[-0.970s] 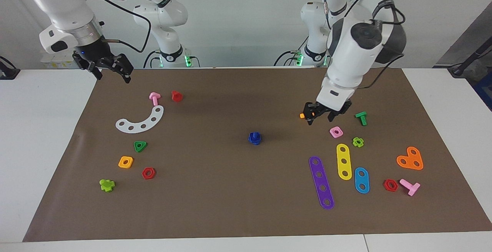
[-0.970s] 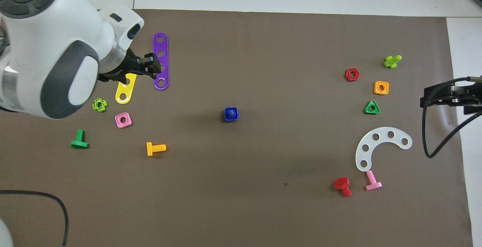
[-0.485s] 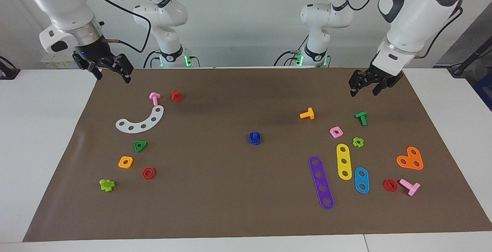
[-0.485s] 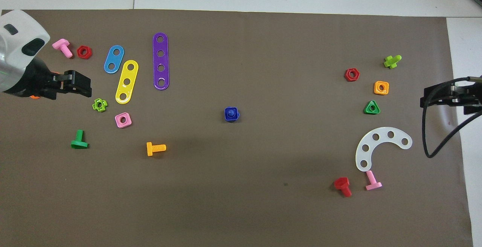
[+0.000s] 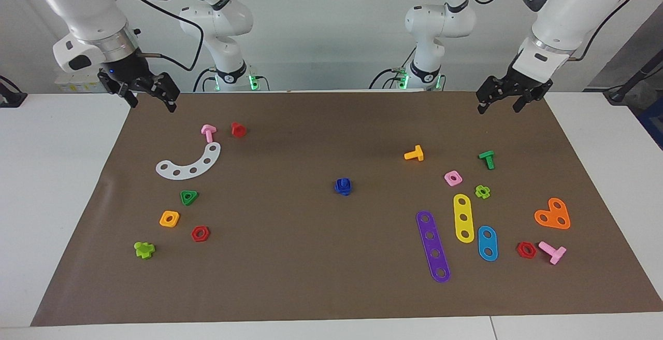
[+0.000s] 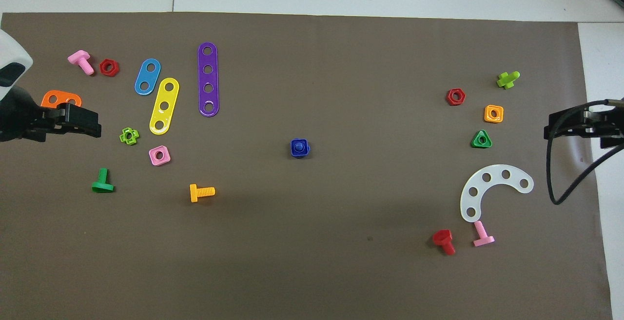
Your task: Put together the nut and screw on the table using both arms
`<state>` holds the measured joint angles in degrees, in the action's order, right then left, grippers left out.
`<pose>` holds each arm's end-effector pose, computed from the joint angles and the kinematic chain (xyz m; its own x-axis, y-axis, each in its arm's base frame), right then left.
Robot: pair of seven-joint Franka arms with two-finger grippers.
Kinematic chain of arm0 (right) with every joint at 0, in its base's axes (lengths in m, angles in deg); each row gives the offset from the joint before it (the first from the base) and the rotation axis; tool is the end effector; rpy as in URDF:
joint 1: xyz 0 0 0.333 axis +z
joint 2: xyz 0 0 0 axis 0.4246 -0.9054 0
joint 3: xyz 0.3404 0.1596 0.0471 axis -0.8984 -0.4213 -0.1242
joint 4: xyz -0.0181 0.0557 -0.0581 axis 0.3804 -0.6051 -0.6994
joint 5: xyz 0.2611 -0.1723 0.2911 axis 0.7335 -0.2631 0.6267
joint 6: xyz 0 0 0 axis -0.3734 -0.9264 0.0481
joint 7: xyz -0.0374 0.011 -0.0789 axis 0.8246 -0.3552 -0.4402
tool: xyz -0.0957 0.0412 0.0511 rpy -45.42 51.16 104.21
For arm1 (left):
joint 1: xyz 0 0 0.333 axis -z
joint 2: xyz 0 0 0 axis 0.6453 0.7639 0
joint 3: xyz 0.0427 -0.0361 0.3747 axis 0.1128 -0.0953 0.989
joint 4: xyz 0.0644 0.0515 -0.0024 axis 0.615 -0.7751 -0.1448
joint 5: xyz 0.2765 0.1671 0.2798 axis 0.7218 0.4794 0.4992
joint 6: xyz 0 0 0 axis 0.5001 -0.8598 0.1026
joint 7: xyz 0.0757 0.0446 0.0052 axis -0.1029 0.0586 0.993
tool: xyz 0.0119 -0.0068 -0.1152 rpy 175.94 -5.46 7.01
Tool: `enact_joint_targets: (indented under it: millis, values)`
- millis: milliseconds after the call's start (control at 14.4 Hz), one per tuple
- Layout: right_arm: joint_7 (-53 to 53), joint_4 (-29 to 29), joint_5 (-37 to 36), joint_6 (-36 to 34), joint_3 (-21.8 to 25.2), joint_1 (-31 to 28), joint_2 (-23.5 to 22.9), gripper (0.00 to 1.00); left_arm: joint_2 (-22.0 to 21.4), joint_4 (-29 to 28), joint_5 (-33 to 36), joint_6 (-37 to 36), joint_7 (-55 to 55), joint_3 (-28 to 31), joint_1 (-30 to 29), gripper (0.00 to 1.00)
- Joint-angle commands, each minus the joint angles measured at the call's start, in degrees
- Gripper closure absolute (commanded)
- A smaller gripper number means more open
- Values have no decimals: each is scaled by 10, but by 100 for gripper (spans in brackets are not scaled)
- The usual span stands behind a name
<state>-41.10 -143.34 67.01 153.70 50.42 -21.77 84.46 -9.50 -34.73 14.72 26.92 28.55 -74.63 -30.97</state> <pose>0.5757 -0.0243 0.6740 0.9830 -0.1812 -0.0309 -0.1811 -0.9834 0.0080 0.5797 -0.0550 0.6645 0.9996 -0.0018 -0.0297 -0.0009 -0.9996 0.0285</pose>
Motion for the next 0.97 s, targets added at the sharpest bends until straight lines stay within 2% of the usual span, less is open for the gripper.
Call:
enact_joint_targets:
  millis: [0, 900]
  values:
    - [12, -7, 12, 2, -2, -5, 9, 0, -14, -16, 35, 8, -32, -6, -5, 0]
    - [12, -8, 12, 2, -2, -5, 9, 0, -9, -14, 11, 36, -28, -5, -19, 0]
